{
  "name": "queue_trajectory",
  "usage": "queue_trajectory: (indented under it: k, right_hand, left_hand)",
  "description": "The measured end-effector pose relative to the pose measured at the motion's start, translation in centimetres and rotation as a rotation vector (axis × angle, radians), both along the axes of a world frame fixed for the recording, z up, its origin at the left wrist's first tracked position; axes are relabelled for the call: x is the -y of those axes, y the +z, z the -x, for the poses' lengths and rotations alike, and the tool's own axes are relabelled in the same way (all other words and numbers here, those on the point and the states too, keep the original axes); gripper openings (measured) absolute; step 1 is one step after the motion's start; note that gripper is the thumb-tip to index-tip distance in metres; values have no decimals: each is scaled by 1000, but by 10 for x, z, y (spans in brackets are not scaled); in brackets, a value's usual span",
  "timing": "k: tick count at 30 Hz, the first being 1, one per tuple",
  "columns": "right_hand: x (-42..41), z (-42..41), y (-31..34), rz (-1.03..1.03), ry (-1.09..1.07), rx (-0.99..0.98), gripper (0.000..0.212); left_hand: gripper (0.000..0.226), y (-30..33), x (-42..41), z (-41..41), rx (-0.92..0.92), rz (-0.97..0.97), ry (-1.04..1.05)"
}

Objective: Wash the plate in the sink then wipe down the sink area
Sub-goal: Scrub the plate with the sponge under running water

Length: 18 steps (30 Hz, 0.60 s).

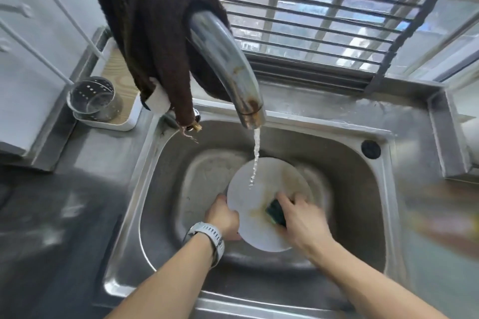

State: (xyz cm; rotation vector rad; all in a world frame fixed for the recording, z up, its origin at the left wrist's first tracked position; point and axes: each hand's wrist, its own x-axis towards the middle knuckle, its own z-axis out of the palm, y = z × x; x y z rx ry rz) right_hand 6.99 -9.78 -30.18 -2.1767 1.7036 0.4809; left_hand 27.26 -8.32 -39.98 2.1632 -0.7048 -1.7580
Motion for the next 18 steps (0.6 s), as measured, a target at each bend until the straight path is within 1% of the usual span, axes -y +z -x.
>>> queue_trajectory:
  k: [2,3,5,7,8,10,11,13,14,15,17,18]
  right_hand:
    - [-8,-28,2,-14,64,117,54]
    - [-1,-43,-6,3,91,143,52]
    - [29,-54,-21,34,70,143,50]
    - [53,-33,-24,81,-17,88,55]
    - [50,-15,-22,84,-53,57,58]
    - [19,5,-12,75,-66,-8,56]
    - [-1,0,-7,53,-39,-3,53]
    - [-15,-29,-7,30,20,121,50]
    - [-10,-46,-13,65,48,164,49]
    - [2,-59,-21,69,48,160,49]
    - [36,-58,-31,108,38,115,51]
    - [47,-45,-33,139,-4,85,52]
  left_hand:
    - [43,19,3,3,-28,-9,33]
    - [38,35,4,5,-35,-7,55]
    - [29,56,6,8,-53,0,85]
    - [22,64,6,7,-78,-8,96]
    - [22,63,5,7,-79,2,88]
    - [29,53,6,5,-34,-5,62]
    - [34,42,5,5,-9,-5,32]
    - [38,26,4,4,9,-9,-11]
    - [36,17,3,4,9,-4,-12]
    - [35,20,3,4,9,5,2]
    - [43,32,5,2,19,8,31]
    - [48,34,7,1,24,5,29]
